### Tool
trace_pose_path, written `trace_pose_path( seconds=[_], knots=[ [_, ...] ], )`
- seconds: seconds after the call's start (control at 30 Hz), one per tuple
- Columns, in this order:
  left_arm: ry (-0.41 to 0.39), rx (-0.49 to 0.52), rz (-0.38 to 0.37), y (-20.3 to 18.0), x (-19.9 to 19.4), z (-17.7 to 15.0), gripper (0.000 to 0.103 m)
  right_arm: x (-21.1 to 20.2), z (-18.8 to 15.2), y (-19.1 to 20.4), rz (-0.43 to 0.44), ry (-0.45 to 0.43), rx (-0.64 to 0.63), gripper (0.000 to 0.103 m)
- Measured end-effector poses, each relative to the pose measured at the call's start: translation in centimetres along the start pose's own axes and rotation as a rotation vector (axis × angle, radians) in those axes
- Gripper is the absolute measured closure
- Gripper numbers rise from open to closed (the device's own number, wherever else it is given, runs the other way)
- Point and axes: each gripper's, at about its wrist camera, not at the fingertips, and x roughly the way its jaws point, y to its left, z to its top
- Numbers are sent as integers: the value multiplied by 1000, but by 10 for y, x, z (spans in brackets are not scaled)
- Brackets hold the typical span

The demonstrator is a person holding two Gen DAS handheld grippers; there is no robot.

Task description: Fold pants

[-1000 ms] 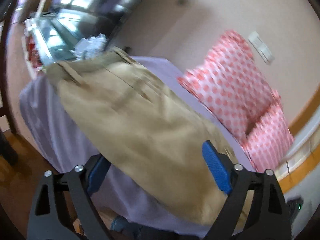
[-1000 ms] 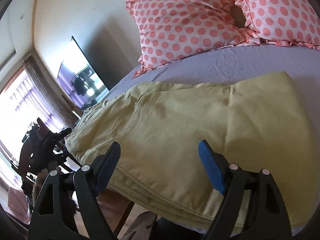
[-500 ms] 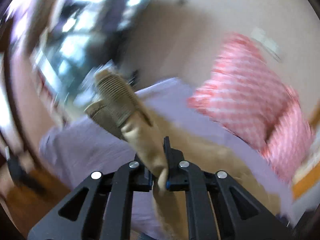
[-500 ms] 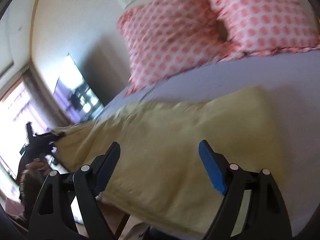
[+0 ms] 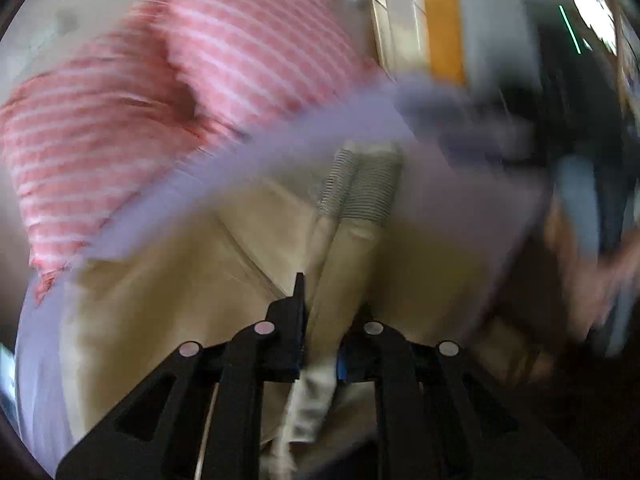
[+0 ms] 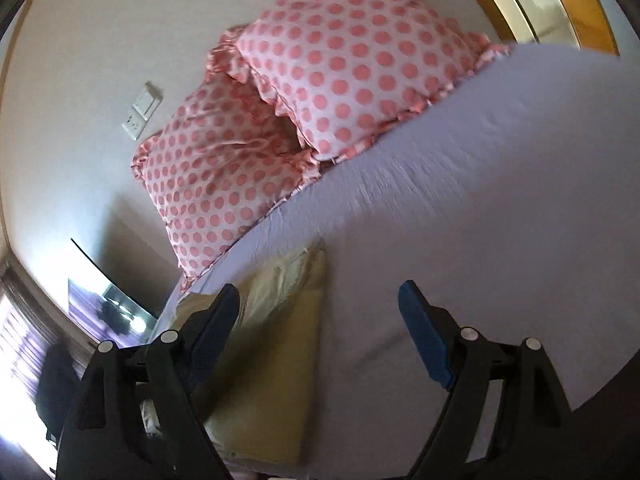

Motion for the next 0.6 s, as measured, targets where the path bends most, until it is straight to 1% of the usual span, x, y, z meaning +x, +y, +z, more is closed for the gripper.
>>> trace_pose_path(
  seconds=[0.03, 0.07, 0.1, 0.13, 0.17, 0.2, 0.23, 0.27, 0.3, 0.33, 0.37, 0.4, 0.43, 0.47, 0.5, 0.53, 0.57, 0.6],
  knots=[
    [-36, 74, 79, -15, 0, -8, 90, 3, 1, -1, 8, 16, 9, 20],
    [-65, 145, 136, -26, -3, -14, 89, 6, 2, -1, 16, 34, 12, 20],
    [-71, 149, 136, -27, -6, -17, 89, 10, 2, 1, 23, 55, 8, 20],
    [-74, 126, 115, -25, -9, -17, 88, 19, 3, 7, 33, 84, -14, 20],
    [-74, 94, 79, -19, -13, -18, 86, 25, 2, 13, 37, 105, -34, 20],
    [-68, 75, 57, -17, -14, -16, 86, 37, 2, 22, 30, 140, -64, 22],
    [-62, 48, 25, -13, -17, -15, 82, 45, 0, 28, 18, 168, -86, 28],
    [-67, 1, -30, -4, -25, -16, 79, 56, -1, 35, 3, 202, -113, 32],
    [-76, -49, -86, 2, -36, -18, 78, 65, -2, 39, -15, 229, -129, 36],
    [-85, -98, -133, 12, -46, -19, 73, 71, -3, 40, -31, 246, -136, 40],
    [-109, -168, -180, 33, -60, -23, 62, 77, -6, 41, -53, 267, -140, 42],
    [-134, -231, -188, 52, -73, -27, 55, 82, -8, 40, -67, 285, -139, 45],
    [-151, -277, -172, 60, -81, -29, 40, 84, -9, 40, -67, 278, -142, 47],
    [-165, -353, -108, 88, -90, -36, 27, 85, -10, 41, -71, 275, -148, 49],
    [-157, -416, -24, 113, -94, -44, 23, 86, -13, 42, -68, 281, -158, 55],
    [-136, -463, 37, 130, -94, -50, 22, 87, -15, 42, -57, 291, -162, 58],
    [-88, -533, 102, 157, -91, -61, 21, 86, -16, 44, -48, 291, -175, 59],
    [-20, -609, 120, 182, -83, -74, 21, 85, -16, 45, -45, 292, -184, 59]
  ],
)
